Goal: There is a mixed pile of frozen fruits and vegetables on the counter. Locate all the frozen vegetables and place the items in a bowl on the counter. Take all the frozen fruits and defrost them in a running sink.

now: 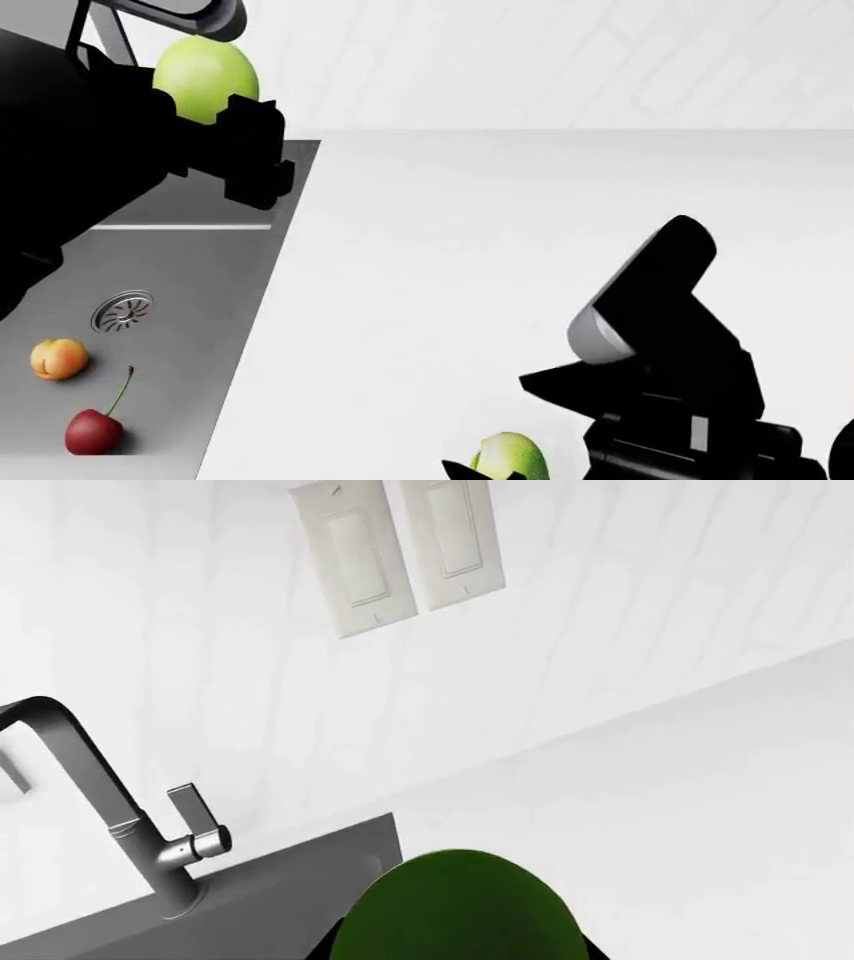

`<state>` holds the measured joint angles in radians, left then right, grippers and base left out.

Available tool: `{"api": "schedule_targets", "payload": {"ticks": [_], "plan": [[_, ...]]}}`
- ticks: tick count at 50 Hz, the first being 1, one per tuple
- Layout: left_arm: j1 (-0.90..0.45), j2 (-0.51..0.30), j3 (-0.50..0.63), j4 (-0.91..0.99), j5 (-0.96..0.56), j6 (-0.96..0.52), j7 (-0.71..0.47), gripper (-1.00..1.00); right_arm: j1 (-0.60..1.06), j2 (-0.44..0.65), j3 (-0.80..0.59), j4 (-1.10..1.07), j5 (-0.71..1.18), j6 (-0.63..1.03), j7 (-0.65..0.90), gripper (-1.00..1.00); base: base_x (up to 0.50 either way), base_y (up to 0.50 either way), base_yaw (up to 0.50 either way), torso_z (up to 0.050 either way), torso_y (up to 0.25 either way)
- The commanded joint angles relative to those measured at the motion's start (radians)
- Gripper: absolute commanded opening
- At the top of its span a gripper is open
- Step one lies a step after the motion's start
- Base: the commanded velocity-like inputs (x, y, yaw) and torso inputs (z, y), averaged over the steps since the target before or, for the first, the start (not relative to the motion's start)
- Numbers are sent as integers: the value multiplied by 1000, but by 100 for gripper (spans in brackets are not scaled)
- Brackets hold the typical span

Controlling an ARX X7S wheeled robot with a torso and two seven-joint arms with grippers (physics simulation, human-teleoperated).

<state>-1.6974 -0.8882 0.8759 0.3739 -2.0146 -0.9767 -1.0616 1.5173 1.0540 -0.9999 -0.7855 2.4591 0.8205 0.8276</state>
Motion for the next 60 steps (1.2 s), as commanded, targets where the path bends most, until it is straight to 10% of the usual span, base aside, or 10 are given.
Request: {"api": "schedule_targets", "payload": {"ticks": [1,60], "plan": [[-6,0,2,-1,-10,8,-12,-100,-36,20,5,-6,-35,4,-33,100,0,0,0,0,0],[1,-5,9,-1,-1,11,-5,-100,-217,21,-84,38,-222,55,-76,100,0,0,0,0,0]]}}
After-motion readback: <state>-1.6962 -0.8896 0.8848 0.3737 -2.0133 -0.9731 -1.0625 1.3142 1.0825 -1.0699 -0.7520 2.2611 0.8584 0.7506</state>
